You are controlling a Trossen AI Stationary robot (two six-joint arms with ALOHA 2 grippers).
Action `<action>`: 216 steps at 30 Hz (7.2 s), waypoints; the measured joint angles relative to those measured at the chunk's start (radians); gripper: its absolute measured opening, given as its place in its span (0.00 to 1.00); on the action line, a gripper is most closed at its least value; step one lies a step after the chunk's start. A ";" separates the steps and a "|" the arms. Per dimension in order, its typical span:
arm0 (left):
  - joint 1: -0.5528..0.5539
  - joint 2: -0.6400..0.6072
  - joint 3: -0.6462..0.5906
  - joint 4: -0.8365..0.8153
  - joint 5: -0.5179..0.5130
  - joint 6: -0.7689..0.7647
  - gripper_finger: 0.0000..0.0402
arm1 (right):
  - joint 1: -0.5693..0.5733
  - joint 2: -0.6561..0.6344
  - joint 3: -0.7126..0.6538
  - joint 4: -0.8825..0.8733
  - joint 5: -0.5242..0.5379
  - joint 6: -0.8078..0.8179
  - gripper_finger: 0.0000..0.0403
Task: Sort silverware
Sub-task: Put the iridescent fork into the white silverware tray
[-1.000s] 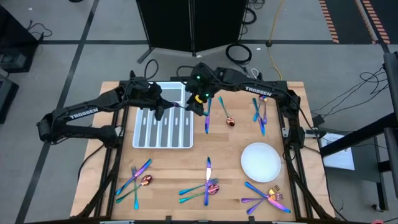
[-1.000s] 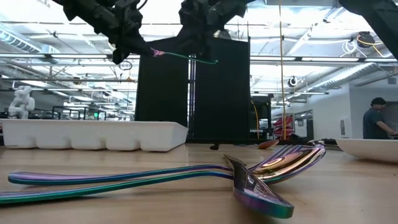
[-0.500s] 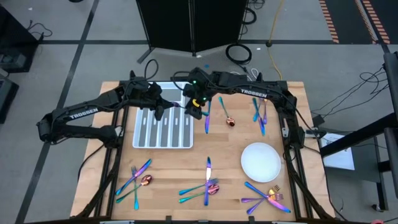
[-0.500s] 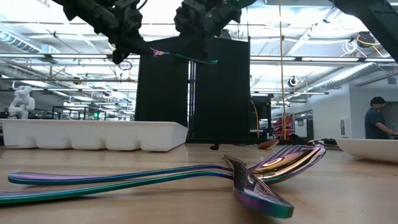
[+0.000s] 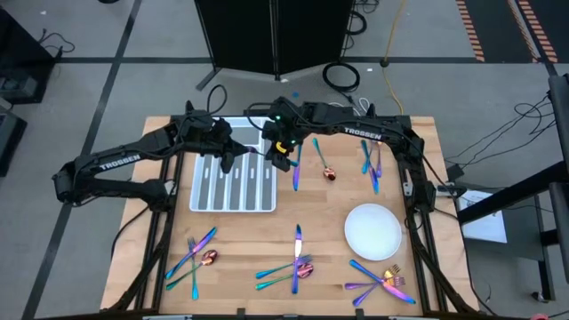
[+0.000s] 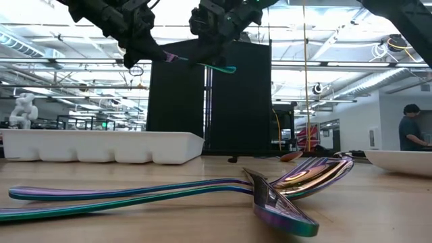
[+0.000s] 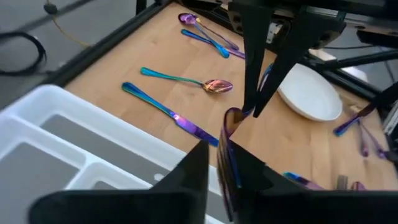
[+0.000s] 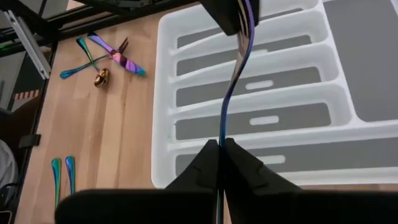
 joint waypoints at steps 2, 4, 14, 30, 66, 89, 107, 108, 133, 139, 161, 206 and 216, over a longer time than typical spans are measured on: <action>0.001 -0.007 0.000 0.000 -0.013 0.010 0.19 | -0.007 0.000 0.000 -0.002 -0.001 -0.010 0.00; 0.004 -0.022 0.000 -0.004 -0.052 0.018 0.25 | -0.019 0.000 0.000 0.002 0.000 -0.020 0.00; 0.041 -0.285 -0.008 -0.157 -0.236 0.017 0.36 | -0.058 0.000 -0.004 0.035 0.059 0.056 0.00; -0.012 -0.825 -0.563 0.414 -0.239 -0.236 0.36 | 0.052 -0.001 -0.402 1.201 0.025 0.466 0.00; -0.014 -0.448 -0.578 1.036 -0.079 -0.148 0.13 | 0.116 -0.001 -0.412 1.261 0.102 0.456 0.00; -0.014 -0.399 -0.396 0.752 -0.009 -0.091 0.00 | 0.066 -0.004 -0.410 1.211 -0.070 0.422 0.44; -0.013 -0.261 -0.312 0.614 -0.023 -0.035 0.00 | 0.032 -0.009 -0.409 1.118 -0.106 0.370 0.42; -0.013 -0.266 -0.313 0.614 -0.023 -0.035 0.00 | 0.030 -0.009 -0.409 1.106 -0.106 0.364 0.39; -0.011 -0.268 -0.313 0.563 -0.058 -0.013 0.00 | 0.016 -0.009 -0.409 1.119 -0.109 0.325 0.01; -0.011 -0.268 -0.313 0.567 -0.056 0.000 0.05 | 0.017 -0.009 -0.409 1.118 -0.101 0.353 0.00; -0.028 -0.631 -0.384 0.285 -0.124 -0.062 0.40 | 0.033 -0.009 -0.409 0.982 0.208 0.690 0.00; -0.112 -0.703 -0.565 0.546 -0.168 -0.016 0.40 | 0.150 0.201 -0.409 0.877 0.478 1.040 0.09; -0.112 -0.703 -0.565 0.546 -0.168 -0.016 0.40 | 0.146 0.202 -0.409 0.868 0.499 1.017 0.21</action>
